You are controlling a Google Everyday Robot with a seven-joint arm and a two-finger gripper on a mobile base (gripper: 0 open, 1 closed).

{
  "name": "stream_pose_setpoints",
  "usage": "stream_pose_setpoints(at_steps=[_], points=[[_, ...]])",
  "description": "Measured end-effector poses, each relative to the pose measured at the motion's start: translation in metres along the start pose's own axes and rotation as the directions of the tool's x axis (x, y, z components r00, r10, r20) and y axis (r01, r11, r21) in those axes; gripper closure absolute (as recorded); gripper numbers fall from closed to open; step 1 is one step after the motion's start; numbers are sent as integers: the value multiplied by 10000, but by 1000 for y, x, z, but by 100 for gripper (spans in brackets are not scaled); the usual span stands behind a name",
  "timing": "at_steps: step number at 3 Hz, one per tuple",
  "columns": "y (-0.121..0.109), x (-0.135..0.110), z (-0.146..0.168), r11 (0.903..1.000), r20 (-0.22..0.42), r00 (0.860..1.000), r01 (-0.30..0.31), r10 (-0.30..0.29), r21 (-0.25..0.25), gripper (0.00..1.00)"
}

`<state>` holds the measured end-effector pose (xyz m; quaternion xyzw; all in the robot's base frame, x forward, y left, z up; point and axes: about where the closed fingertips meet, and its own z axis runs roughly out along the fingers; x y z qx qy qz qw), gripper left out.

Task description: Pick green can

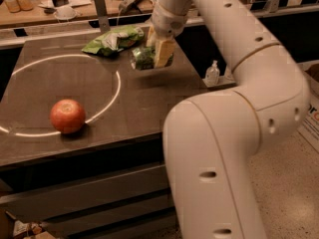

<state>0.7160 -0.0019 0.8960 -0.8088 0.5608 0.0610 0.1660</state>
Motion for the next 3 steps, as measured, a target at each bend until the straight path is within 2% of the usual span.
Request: stream_pose_setpoints(at_steps=[1,2,3], points=[[18,-13,-45,9980,1396,9897,-391,319,491,100],[35,-24,-62,9963,2481,9668,-744,615,426,100],[29,-28,-60,9944,2706,9605,-848,648,629,100]])
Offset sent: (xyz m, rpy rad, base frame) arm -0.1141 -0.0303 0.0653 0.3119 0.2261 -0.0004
